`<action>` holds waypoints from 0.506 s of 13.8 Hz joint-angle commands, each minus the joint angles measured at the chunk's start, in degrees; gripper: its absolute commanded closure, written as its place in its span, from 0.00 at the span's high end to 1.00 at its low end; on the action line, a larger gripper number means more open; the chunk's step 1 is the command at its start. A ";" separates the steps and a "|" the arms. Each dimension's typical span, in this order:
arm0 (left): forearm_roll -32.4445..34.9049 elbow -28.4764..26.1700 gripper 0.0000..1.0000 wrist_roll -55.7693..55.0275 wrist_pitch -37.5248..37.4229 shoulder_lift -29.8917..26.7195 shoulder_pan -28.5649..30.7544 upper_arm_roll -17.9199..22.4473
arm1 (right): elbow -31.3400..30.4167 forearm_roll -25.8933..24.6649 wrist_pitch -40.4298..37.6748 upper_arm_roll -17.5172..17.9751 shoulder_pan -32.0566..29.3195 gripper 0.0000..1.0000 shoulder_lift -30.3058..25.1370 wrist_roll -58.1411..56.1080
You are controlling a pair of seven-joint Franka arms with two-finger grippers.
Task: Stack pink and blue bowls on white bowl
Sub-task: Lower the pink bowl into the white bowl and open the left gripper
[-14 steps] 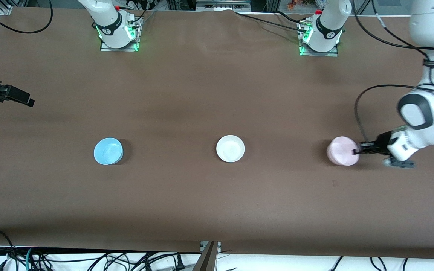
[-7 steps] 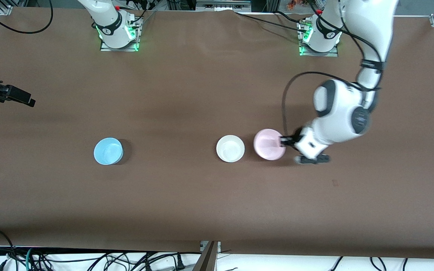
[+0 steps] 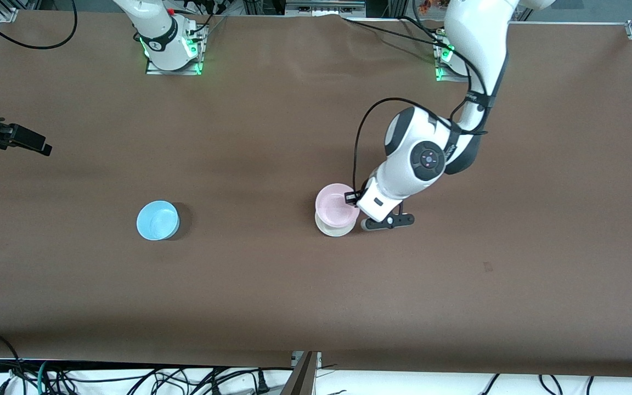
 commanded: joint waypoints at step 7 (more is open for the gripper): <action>3.18 1.63 0.00 -0.30 3.61 3.64 -1.22 0.95 | 0.93 0.03 -0.88 0.35 -0.21 0.99 0.33 0.25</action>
